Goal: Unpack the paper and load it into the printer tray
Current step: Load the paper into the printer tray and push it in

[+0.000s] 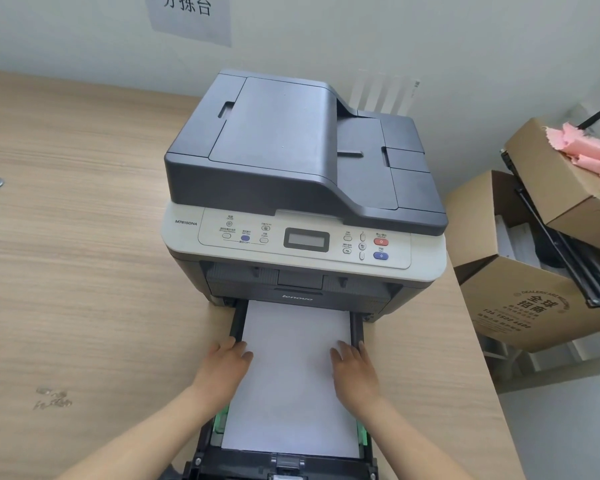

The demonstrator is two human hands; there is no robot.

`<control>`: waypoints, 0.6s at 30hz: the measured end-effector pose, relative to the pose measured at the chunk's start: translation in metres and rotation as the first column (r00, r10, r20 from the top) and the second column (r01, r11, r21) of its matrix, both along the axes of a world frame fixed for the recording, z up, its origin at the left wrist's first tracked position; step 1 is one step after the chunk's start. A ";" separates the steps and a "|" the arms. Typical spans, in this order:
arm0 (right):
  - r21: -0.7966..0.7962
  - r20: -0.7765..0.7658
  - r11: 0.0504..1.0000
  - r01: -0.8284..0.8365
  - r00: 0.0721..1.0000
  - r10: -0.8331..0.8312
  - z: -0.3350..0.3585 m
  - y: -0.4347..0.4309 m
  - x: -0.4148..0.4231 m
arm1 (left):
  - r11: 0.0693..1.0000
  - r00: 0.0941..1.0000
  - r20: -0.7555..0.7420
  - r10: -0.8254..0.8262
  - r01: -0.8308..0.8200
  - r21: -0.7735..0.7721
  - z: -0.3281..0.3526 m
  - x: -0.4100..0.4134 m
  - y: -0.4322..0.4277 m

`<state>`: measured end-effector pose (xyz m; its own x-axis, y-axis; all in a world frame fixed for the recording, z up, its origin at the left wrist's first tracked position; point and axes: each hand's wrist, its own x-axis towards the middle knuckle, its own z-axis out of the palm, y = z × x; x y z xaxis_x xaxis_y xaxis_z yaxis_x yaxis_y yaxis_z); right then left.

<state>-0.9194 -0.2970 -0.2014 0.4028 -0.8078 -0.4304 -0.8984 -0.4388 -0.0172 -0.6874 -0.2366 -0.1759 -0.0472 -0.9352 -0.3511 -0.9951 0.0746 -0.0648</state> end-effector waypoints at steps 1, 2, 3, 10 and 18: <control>0.017 -0.010 1.000 -0.018 1.000 0.018 0.002 -0.001 -0.001 | 1.000 1.000 -0.005 -0.018 0.018 -0.006 -0.003 0.002 0.001; 0.039 0.003 0.999 -0.027 1.000 0.027 0.005 -0.002 -0.002 | 1.000 0.999 -0.031 -0.020 0.020 0.013 -0.006 0.005 0.004; 0.055 0.055 0.998 -0.017 0.998 0.014 0.008 -0.003 -0.004 | 0.999 0.996 -0.087 0.036 -0.032 0.041 -0.007 0.007 0.007; 0.152 0.494 0.874 0.462 0.730 -0.472 0.024 0.017 -0.026 | 0.888 0.754 -0.529 0.391 -0.459 0.002 -0.004 0.009 0.035; 0.294 0.466 0.747 0.596 0.593 -0.656 0.021 0.044 -0.039 | 0.730 0.444 -0.658 0.608 -0.638 0.244 0.004 -0.002 0.050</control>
